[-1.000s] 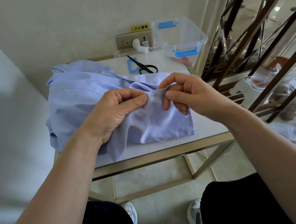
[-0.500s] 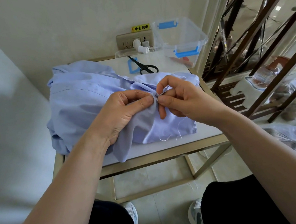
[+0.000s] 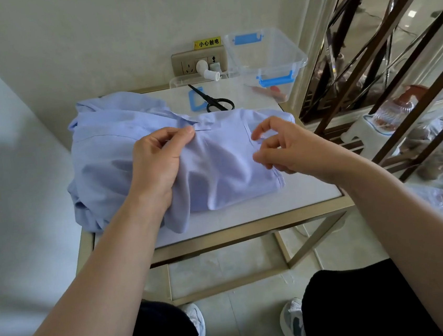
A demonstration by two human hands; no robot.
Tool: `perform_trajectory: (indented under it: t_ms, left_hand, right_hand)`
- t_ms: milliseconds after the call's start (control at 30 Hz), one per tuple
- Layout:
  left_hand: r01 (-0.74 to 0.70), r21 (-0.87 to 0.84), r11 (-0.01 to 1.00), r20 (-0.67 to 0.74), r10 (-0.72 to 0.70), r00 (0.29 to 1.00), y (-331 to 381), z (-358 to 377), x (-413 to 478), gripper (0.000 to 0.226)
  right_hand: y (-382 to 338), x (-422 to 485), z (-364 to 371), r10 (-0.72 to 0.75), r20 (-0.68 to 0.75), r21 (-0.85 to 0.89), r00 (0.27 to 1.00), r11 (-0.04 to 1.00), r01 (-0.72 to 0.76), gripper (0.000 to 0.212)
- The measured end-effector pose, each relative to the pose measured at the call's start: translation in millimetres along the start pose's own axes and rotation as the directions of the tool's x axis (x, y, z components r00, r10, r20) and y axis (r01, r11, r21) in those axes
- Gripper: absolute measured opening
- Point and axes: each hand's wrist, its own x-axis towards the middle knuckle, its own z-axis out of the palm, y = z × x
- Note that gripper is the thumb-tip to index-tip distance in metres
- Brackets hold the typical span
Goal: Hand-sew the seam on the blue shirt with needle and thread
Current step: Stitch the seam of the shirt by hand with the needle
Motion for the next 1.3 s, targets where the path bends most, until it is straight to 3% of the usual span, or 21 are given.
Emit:
perform_trajectory:
  t_ms: [167,400,500,633,833,1000,1100,1200,1300]
  left_hand:
    - [0.009,0.007,1.0,-0.108,-0.008,0.994,-2,3,5,0.017]
    - [-0.029,0.064,0.998,-0.107,0.036,0.994,-3,2,-2,0.018]
    - [-0.031,0.077,0.997,-0.082,0.037,0.996,-2,0,-5,0.019]
    - [-0.025,0.087,0.996,-0.043,0.028,0.999,-2,-5,-8,0.021]
    - [-0.025,0.083,0.996,-0.048,0.029,0.998,-2,-8,-7,0.022]
    - [-0.03,0.096,0.995,-0.037,0.034,0.999,-2,-10,-7,0.021]
    - [-0.024,0.099,0.995,-0.025,0.027,0.999,-1,-10,-8,0.019]
    - [-0.028,0.127,0.992,0.02,0.026,0.999,-1,-9,-10,0.015]
    - [-0.038,0.13,0.991,0.057,0.03,0.998,0,-9,-11,0.016]
  right_hand:
    - [10,-10,-3,0.216,0.182,-0.208,0.959,0.962,-0.177,0.005]
    - [13,-19,-2,0.242,0.205,-0.196,0.948,0.959,-0.203,0.007]
    - [14,-22,-2,0.234,0.131,-0.216,0.963,0.955,-0.203,0.011]
    - [17,-19,-8,0.15,-0.089,-0.321,0.985,0.931,-0.171,0.011]
    - [15,-20,-8,0.211,-0.018,-0.415,0.977,0.888,-0.2,0.017]
    - [17,-15,-13,0.211,-0.088,-0.433,0.974,0.872,-0.228,0.013]
    - [13,-16,-16,0.236,-0.09,-0.352,0.968,0.902,-0.252,0.032]
    - [8,-13,-14,0.142,-0.179,-0.204,0.974,0.963,-0.178,0.051]
    - [5,-6,-7,-0.027,-0.379,-0.277,0.925,0.957,-0.085,0.048]
